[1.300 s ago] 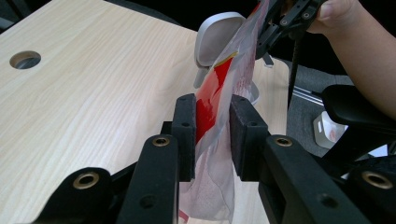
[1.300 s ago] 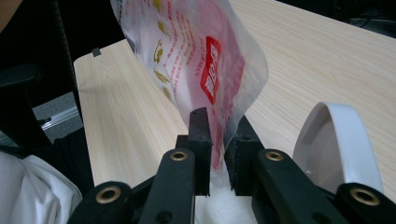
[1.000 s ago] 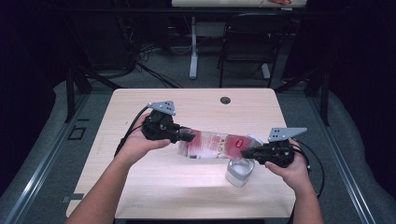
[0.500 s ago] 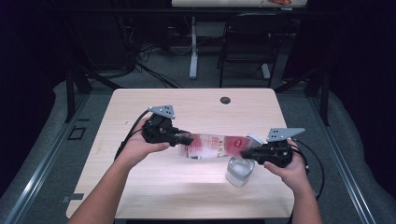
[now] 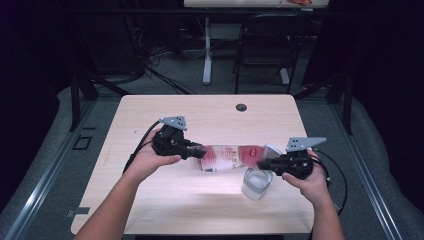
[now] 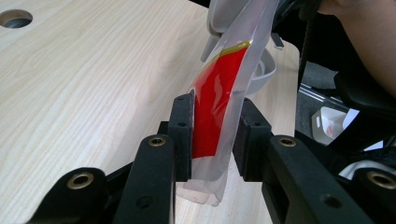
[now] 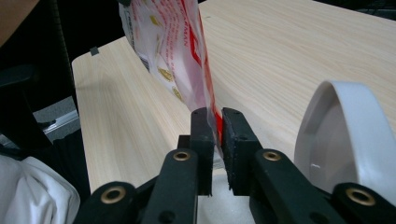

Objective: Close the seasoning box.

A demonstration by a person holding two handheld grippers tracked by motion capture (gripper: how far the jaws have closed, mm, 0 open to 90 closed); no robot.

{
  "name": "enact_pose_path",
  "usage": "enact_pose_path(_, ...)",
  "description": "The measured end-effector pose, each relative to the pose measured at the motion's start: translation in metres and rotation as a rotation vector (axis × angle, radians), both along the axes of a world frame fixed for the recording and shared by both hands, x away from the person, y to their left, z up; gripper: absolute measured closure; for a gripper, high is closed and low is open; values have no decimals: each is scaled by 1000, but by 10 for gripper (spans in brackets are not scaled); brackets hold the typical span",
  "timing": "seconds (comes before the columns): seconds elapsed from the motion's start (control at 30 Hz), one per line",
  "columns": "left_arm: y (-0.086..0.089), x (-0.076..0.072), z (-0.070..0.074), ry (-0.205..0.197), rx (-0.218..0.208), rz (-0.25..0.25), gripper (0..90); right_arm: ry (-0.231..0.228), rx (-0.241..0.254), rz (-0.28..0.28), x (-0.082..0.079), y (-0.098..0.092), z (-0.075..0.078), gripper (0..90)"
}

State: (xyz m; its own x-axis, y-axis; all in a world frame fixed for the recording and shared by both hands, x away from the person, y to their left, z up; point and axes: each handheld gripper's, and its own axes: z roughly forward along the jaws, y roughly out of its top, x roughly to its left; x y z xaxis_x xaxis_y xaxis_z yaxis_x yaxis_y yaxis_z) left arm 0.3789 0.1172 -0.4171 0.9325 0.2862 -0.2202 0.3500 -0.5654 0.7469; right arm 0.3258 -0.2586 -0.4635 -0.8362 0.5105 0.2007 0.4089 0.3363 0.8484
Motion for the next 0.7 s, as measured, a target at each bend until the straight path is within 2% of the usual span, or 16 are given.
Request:
enact_pose_path(0.17,2,1,-7,11,2,7,716,-17,27,1,-1,0,3,870)
enact_pose_path(0.23,2,1,-10,13,23,14,712,-23,47,6,-2,-1,6,879)
enact_pose_path(0.33,3,2,-15,32,9,5,705,-35,66,12,-4,-3,10,889)
enact_pose_path(0.43,3,1,-18,25,26,14,707,-48,66,6,-5,-2,12,891)
enact_pose_path(0.5,5,1,-20,31,17,3,705,-52,66,9,-6,-1,13,893)
enact_pose_path(0.57,6,0,-22,24,17,14,706,-56,66,10,-7,0,14,894)
enact_pose_path(0.6,7,0,-23,37,5,7,705,-60,64,11,-7,1,15,895)
enact_pose_path(0.7,10,-1,-26,37,4,16,704,-68,67,16,-8,4,17,896)
